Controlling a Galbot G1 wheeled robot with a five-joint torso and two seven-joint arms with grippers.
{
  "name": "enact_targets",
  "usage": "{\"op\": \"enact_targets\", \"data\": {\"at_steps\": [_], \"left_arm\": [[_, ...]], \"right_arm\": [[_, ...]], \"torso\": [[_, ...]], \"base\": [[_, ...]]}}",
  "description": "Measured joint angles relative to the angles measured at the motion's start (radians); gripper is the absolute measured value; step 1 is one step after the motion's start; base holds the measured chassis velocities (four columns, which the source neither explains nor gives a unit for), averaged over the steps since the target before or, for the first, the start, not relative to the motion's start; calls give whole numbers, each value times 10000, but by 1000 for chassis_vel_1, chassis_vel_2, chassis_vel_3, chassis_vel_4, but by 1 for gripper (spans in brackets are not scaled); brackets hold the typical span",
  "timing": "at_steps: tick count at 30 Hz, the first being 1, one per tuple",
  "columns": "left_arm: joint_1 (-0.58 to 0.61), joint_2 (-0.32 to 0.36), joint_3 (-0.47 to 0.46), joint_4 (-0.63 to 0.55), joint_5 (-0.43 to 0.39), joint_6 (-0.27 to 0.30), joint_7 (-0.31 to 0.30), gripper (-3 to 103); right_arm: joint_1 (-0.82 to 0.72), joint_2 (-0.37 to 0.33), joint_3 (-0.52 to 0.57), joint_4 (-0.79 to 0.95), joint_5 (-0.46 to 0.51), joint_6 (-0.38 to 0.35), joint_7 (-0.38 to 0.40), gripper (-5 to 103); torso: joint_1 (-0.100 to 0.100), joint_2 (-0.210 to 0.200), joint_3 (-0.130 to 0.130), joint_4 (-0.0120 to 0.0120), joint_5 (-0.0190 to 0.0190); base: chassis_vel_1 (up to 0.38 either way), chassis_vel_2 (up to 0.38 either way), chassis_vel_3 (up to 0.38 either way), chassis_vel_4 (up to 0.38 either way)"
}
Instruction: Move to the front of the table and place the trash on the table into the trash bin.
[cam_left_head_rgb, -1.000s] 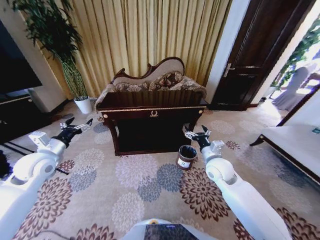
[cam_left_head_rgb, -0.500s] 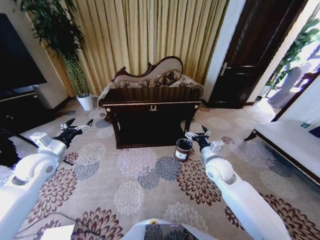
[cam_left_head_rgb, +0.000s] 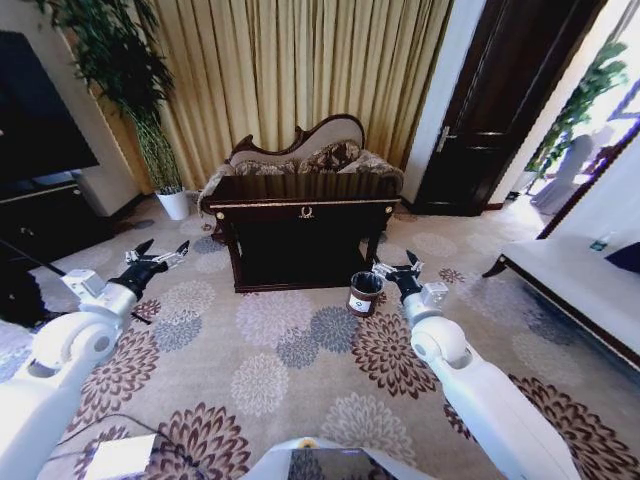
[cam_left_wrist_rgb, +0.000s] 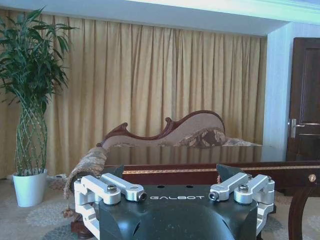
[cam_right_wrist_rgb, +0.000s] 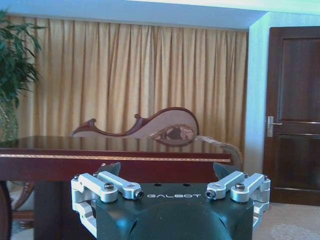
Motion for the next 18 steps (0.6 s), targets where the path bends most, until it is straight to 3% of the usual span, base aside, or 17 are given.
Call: {"op": "enact_targets", "data": {"at_steps": [18], "left_arm": [[7, -5, 119, -80, 380, -266, -132, 100]], "right_arm": [[-229, -148, 458, 163, -18, -152, 249, 100]], "torso": [[-8, 4, -3, 3, -1]], "base": [[0, 0, 0, 0]]}}
